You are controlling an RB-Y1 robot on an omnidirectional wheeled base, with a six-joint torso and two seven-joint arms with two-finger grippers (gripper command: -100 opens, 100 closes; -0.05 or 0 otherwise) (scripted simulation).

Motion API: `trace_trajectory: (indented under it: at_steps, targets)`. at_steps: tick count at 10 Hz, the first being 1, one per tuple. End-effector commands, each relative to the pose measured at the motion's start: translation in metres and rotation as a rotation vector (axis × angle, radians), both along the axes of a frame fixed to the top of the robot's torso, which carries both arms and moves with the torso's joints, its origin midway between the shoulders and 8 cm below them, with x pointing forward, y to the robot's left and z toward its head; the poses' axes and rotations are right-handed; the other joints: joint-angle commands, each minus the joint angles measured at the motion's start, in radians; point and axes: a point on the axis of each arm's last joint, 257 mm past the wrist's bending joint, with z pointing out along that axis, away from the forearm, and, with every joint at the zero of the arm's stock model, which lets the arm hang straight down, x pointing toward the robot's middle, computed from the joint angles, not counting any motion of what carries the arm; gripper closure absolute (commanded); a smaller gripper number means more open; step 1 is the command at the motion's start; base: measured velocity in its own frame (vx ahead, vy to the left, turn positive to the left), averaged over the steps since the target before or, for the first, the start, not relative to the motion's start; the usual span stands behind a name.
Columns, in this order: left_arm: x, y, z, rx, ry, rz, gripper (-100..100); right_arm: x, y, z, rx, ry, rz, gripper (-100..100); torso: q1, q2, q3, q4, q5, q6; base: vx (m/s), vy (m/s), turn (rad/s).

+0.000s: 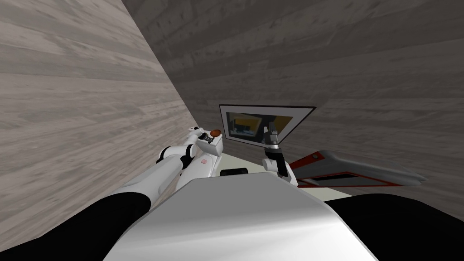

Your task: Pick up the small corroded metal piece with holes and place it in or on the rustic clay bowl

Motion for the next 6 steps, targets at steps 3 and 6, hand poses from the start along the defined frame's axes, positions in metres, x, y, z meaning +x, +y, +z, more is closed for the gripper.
trace_trajectory:
  at_steps: [3,6]
  targets:
    - [0.0,0.0,0.0,0.0,0.0,0.0,0,0.0,0.0,0.0,0.0,0.0,0.0,0,0.0,0.0,0.0,0.0,0.0,0.0,0.0,0.0,0.0]
    - [0.004,0.0,0.01,0.001,-0.002,0.001,0,0.0,0.0,0.0,0.0,0.0,0.0,0,0.001,0.002,0.001,0.0,0.0,0.0,-0.024,0.008,-0.004]
